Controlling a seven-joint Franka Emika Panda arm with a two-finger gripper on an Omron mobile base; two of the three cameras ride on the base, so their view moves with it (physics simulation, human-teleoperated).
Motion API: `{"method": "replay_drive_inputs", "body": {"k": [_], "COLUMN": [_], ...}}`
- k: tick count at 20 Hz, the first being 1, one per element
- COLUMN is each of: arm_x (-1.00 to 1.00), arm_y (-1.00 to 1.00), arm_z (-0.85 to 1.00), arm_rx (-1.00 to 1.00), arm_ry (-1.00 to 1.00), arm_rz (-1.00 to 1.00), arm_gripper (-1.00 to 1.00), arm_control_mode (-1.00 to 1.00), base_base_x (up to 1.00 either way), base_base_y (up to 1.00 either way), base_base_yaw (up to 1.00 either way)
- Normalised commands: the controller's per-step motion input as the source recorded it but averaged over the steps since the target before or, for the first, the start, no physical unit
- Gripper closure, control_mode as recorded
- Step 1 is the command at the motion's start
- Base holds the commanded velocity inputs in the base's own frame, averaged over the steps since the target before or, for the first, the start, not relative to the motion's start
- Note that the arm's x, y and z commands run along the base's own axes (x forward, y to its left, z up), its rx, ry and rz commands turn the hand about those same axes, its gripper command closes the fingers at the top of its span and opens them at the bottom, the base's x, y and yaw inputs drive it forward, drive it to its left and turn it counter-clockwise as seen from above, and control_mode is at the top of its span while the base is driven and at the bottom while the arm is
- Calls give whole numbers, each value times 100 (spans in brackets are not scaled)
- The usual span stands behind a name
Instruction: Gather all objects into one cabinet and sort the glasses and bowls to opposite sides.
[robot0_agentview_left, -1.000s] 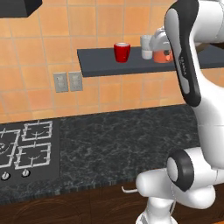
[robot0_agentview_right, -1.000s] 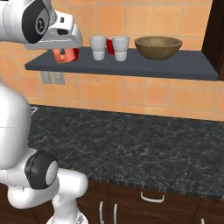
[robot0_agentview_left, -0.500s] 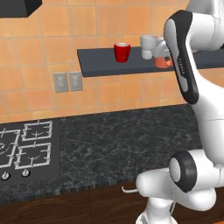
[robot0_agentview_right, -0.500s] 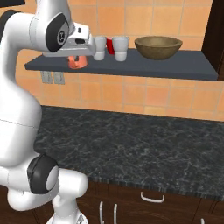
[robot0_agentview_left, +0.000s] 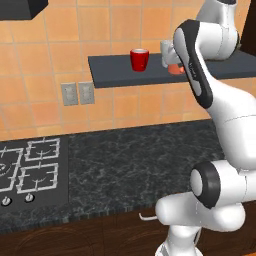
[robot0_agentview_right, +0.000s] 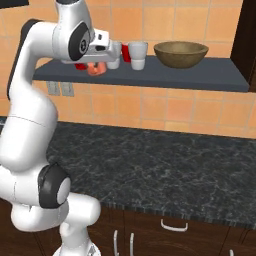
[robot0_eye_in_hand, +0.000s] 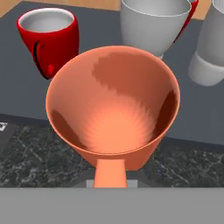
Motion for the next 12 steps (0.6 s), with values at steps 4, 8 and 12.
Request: {"method": "replay_drive_inputs", "body": {"k": [4,8,12], "arm_x": [72,67,61], "arm_y": [0,0,0], "arm_z": [-12,-22,-15], "arm_rx": [0,0,0], "arm_ry": [0,0,0], "arm_rz": [0,0,0], "arm_gripper": [100,100,100], "arm_control_mode": [-100,-100,-100], "base_base_x": [0,0,0], "base_base_y": [0,0,0], "base_base_yaw": [0,0,0]}}
